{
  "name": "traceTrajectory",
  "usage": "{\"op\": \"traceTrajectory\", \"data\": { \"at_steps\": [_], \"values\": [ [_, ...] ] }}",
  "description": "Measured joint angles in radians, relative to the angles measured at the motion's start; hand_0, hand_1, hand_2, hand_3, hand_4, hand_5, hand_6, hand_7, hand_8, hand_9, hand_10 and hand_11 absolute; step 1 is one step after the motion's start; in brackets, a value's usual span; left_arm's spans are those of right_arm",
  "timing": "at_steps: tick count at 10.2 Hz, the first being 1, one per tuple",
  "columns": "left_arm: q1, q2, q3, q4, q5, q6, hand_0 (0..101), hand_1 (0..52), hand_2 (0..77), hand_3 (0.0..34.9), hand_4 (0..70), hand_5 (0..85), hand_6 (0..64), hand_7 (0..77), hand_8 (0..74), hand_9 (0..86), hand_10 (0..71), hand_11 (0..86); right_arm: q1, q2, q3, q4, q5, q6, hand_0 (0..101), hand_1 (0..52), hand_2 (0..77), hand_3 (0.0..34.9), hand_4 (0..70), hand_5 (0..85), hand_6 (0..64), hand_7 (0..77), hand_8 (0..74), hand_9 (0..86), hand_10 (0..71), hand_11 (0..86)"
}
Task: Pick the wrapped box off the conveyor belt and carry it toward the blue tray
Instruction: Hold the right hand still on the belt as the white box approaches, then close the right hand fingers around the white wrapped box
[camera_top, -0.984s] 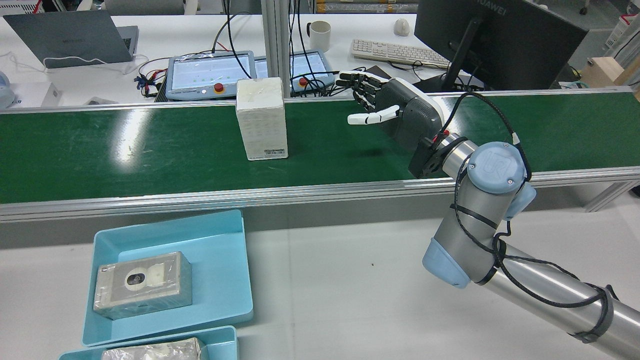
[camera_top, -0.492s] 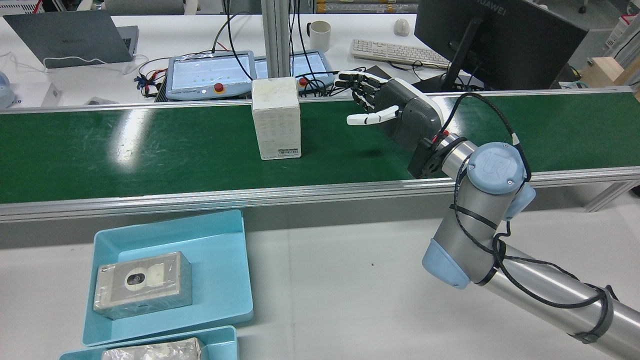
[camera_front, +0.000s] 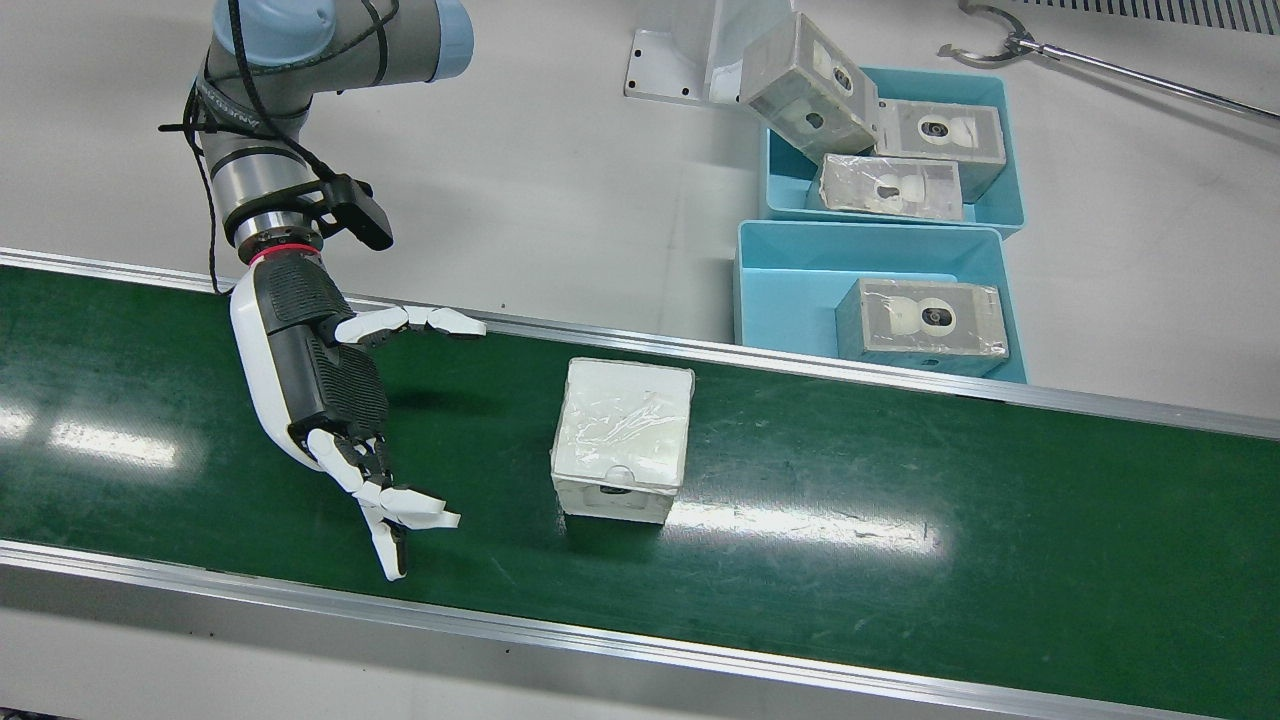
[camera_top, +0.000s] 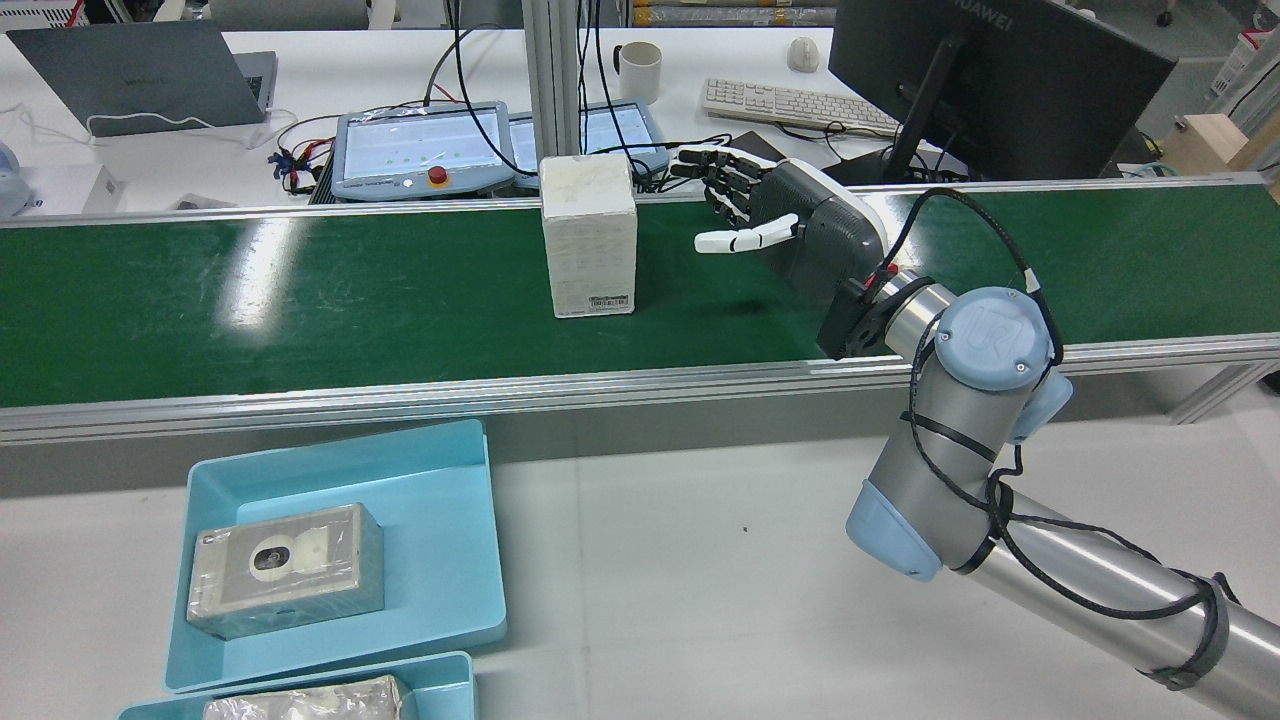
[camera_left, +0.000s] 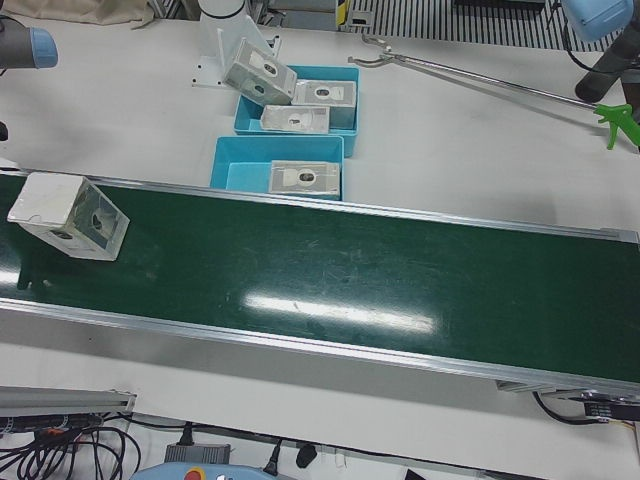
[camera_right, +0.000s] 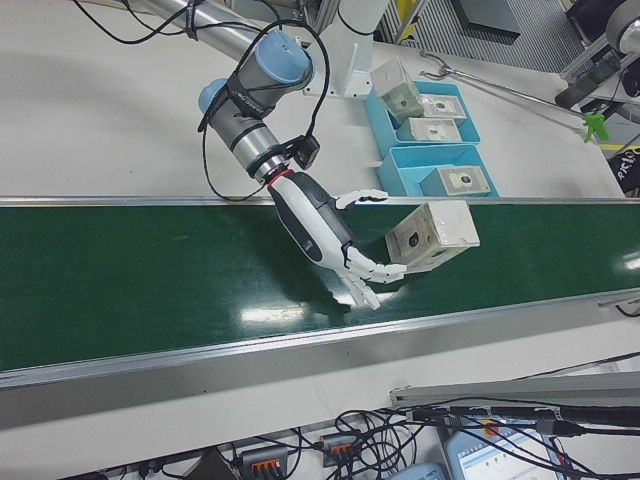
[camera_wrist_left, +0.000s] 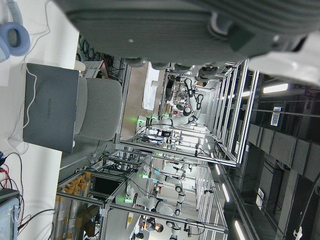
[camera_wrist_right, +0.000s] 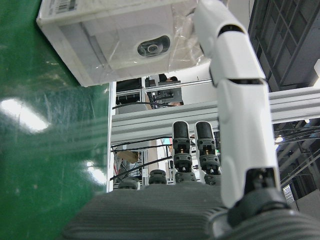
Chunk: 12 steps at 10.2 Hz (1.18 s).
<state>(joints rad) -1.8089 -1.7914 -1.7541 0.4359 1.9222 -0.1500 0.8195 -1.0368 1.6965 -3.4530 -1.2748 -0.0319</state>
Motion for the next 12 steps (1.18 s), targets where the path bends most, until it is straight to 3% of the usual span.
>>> {"op": "traceTrajectory", "data": {
  "at_steps": [3, 6, 12],
  "values": [
    [0.000, 0.000, 0.000, 0.000, 0.000, 0.000, 0, 0.0, 1.1, 0.0, 0.0, 1.1, 0.0, 0.5, 0.5, 0.0, 0.5, 0.0, -0.009, -0.008, 0.000, 0.000, 0.000, 0.002, 51, 20.2, 19.1, 4.0, 15.3, 21.3, 7.1, 21.8, 0.0, 4.9, 0.0, 1.6],
    [0.000, 0.000, 0.000, 0.000, 0.000, 0.000, 0, 0.0, 1.1, 0.0, 0.0, 1.1, 0.0, 0.5, 0.5, 0.0, 0.5, 0.0, -0.009, -0.009, 0.001, 0.000, 0.000, 0.002, 51, 19.1, 18.5, 5.3, 14.7, 20.2, 4.9, 21.8, 0.0, 4.9, 0.0, 1.6],
    [0.000, 0.000, 0.000, 0.000, 0.000, 0.000, 0, 0.0, 1.1, 0.0, 0.0, 1.1, 0.0, 0.5, 0.5, 0.0, 0.5, 0.0, -0.014, -0.008, -0.001, 0.001, 0.000, -0.002, 51, 19.1, 18.5, 5.3, 15.8, 20.2, 6.5, 21.8, 0.0, 4.9, 0.0, 1.6]
  ]
}}
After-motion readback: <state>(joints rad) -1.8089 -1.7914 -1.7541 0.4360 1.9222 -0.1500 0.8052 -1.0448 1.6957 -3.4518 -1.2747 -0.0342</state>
